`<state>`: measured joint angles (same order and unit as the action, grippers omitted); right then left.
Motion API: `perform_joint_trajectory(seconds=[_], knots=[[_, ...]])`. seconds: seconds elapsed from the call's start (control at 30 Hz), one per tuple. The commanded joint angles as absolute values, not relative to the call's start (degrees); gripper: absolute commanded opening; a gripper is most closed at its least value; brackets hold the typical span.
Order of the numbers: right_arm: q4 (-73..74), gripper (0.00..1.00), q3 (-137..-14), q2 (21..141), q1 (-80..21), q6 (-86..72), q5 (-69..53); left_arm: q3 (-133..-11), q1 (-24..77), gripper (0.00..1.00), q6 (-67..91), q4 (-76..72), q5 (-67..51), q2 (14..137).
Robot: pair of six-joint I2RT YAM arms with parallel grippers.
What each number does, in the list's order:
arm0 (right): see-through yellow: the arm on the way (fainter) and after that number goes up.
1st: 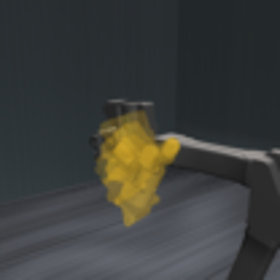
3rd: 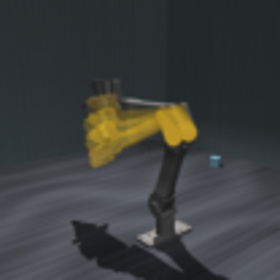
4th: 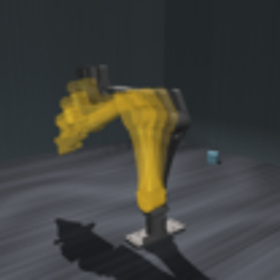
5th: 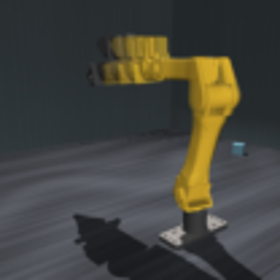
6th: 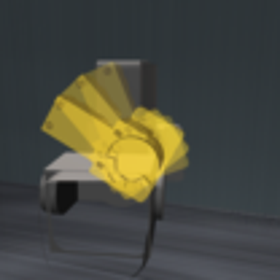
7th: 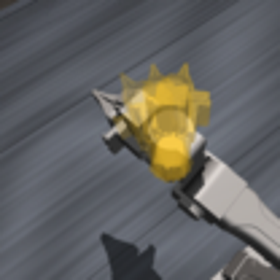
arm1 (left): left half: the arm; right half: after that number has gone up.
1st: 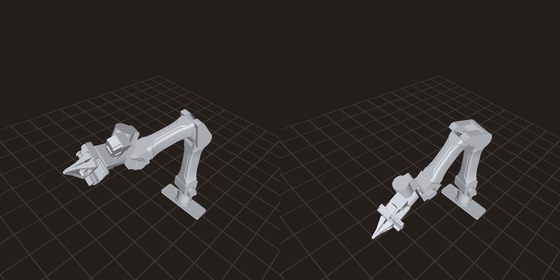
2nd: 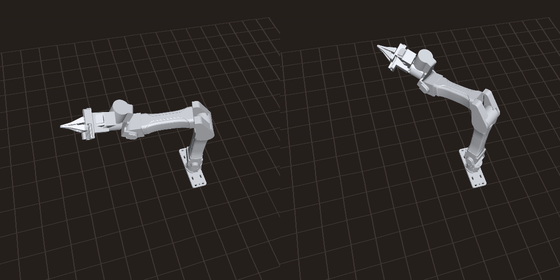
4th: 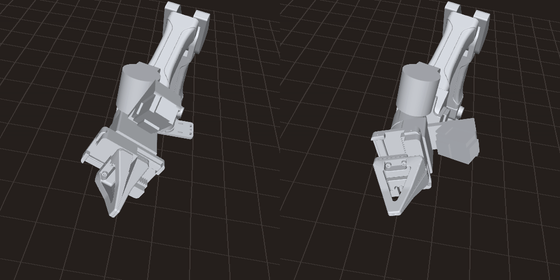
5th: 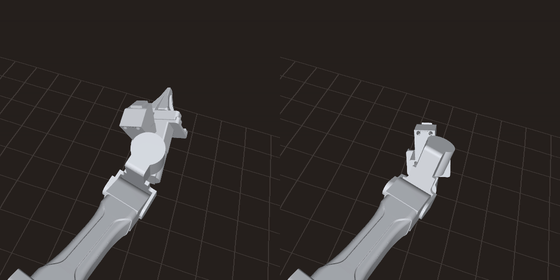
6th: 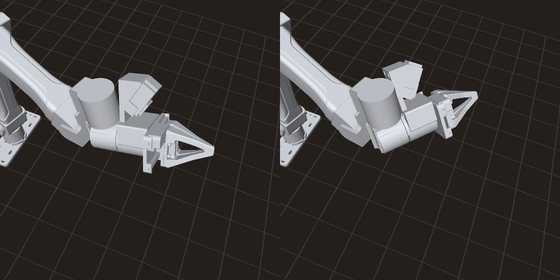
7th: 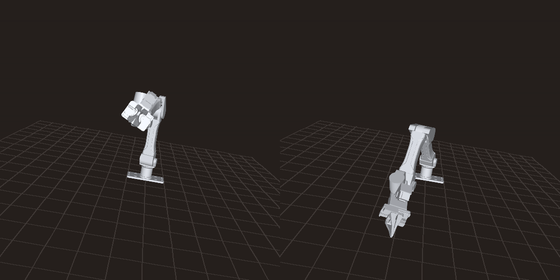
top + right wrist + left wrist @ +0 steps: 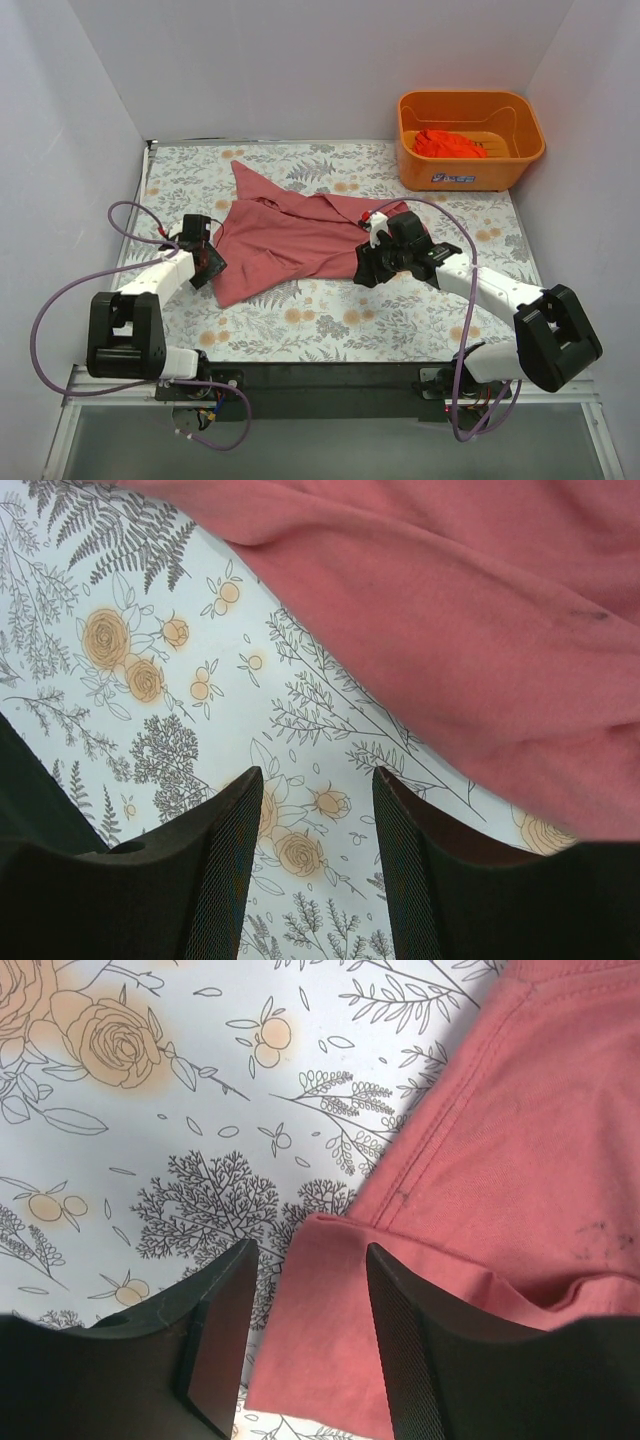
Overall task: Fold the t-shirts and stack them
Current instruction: Flatten the tshirt out
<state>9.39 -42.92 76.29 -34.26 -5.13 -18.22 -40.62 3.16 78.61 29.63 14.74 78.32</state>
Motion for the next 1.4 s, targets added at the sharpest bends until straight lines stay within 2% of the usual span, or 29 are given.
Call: perform_joint_trajectory(seconds=[0.0,0.17,0.43,0.5,0.63,0.87,1.03,1.17,1.37], knots=[[8.26,0.55,-41.93,75.15,-34.54,-4.40,-18.98,-41.48,2.72,0.45,77.08,26.19,15.56,79.89],[7.91,0.55,-41.48,75.50,-34.54,-4.40,-18.55,-42.10,2.64,0.38,76.47,25.58,14.59,82.26],[8.00,0.55,-41.40,75.50,-34.54,-4.48,-17.14,-41.04,2.72,0.10,75.85,26.01,13.36,79.90],[8.00,0.55,-41.40,75.59,-34.54,-4.66,-17.23,-41.83,2.72,0.07,75.67,26.36,14.06,78.84],[8.09,0.55,-41.66,75.41,-34.54,-4.83,-16.70,-44.11,2.72,0.07,76.46,29.87,15.29,75.07],[10.63,0.54,-42.98,73.22,-32.61,-8.61,-3.97,-44.39,2.72,0.07,76.55,34.19,11.44,67.41],[12.48,0.53,-44.65,72.16,-26.20,-12.04,1.30,-41.49,2.72,0.00,78.22,34.89,8.35,58.02],[12.83,0.52,-45.53,74.44,-19.00,-13.01,2.37,-40.43,2.72,0.00,78.31,34.28,10.89,52.83],[13.27,0.53,-47.72,78.57,-15.30,-16.25,6.24,-38.33,2.72,0.00,78.22,30.68,15.47,48.00]])
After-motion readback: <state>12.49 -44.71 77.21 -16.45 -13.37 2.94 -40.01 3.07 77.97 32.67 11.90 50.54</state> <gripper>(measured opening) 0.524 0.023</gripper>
